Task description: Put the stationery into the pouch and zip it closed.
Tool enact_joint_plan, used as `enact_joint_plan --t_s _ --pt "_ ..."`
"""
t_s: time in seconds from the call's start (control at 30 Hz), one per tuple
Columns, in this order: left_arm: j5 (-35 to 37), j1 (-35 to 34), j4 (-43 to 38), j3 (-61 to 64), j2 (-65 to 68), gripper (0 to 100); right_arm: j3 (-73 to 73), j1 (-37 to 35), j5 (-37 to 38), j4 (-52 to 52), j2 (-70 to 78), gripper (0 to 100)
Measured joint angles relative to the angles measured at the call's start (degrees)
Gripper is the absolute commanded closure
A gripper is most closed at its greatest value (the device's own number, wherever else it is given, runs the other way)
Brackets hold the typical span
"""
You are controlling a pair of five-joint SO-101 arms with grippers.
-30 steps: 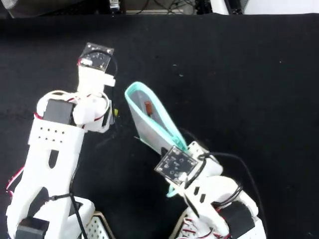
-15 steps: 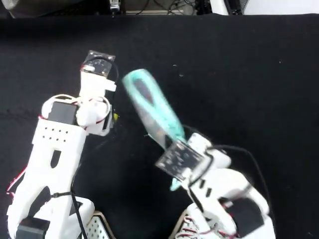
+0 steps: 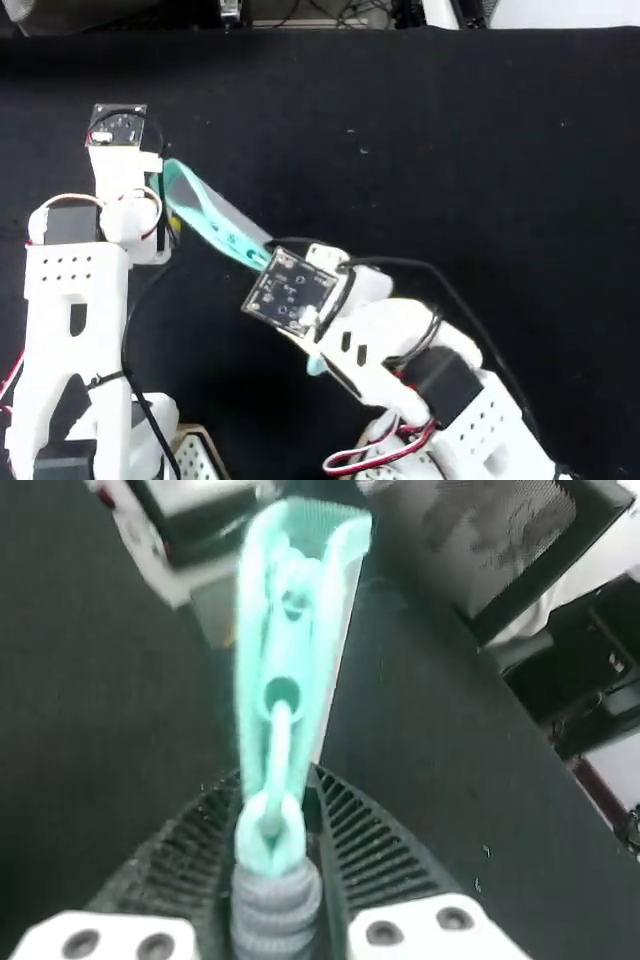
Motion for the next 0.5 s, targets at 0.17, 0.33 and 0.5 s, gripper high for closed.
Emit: enact_joint_plan --t_s 0.17,0.33,0.5 --pt "0.00 0.00 0.00 0.00 0.00 82 2.99 -0.09 -3.69 -7.30 -1.76 98.6" --pt "0.09 -1.85 0.00 0.00 0.00 82 2.90 -0.18 -4.13 -11.52 -2.20 98.6" --pt "0.00 -4.48 0.00 0.00 0.00 82 2.99 -0.18 -4.13 -16.09 2.37 98.6"
